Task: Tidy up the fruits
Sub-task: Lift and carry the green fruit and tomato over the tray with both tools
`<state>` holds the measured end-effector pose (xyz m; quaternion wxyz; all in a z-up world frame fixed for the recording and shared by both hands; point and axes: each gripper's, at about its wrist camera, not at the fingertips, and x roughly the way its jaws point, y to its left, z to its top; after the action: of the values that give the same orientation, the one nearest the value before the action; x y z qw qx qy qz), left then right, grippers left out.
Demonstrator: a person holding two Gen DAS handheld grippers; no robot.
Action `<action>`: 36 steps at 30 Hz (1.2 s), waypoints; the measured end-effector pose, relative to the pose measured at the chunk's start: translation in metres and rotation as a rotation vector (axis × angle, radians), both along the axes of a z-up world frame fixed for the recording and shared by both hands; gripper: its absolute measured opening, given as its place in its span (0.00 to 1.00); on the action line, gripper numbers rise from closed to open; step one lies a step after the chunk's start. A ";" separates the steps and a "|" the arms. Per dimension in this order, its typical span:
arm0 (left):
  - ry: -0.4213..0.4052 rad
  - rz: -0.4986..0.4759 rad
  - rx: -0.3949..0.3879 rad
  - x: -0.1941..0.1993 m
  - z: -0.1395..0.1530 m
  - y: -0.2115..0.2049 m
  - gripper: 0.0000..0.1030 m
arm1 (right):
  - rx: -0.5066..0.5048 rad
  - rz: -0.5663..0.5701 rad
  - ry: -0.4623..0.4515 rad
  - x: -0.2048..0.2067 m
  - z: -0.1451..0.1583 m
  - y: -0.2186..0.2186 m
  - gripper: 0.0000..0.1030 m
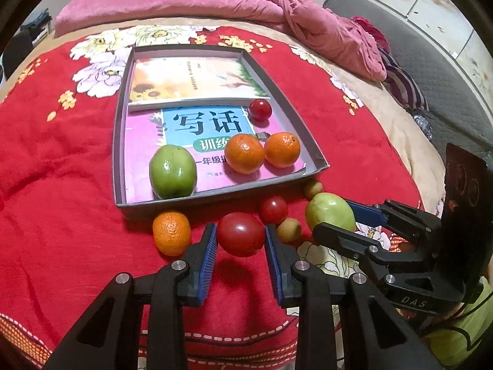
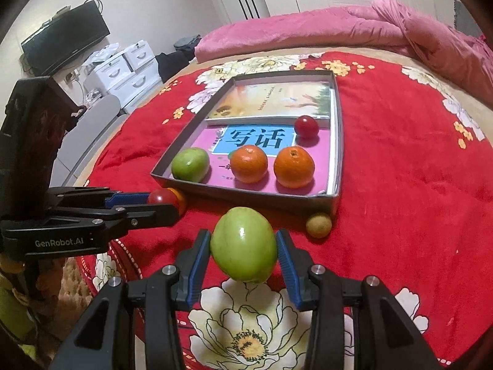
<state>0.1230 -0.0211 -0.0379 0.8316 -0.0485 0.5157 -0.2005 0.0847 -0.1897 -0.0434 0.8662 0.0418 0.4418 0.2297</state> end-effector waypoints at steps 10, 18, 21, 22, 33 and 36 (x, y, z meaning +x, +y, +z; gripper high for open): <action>-0.038 0.020 0.004 -0.003 0.015 0.005 0.31 | -0.005 -0.007 -0.045 -0.004 0.013 0.000 0.42; -0.067 0.052 0.001 -0.001 0.028 0.014 0.31 | 0.000 -0.034 -0.065 -0.002 0.020 -0.007 0.42; -0.073 0.062 0.001 0.000 0.030 0.017 0.31 | -0.002 -0.046 -0.072 -0.002 0.022 -0.010 0.42; -0.074 0.066 0.001 0.000 0.030 0.018 0.31 | -0.004 -0.049 -0.074 -0.001 0.023 -0.011 0.42; -0.084 0.111 0.003 0.007 0.034 0.029 0.31 | -0.013 -0.096 -0.100 0.006 0.029 -0.023 0.42; -0.085 0.117 0.006 0.010 0.034 0.030 0.31 | -0.019 -0.104 -0.105 0.009 0.030 -0.025 0.42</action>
<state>0.1330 0.0086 -0.0043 0.8631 -0.0674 0.4769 -0.1521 0.0937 -0.2149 -0.0134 0.8992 0.0443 0.3954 0.1822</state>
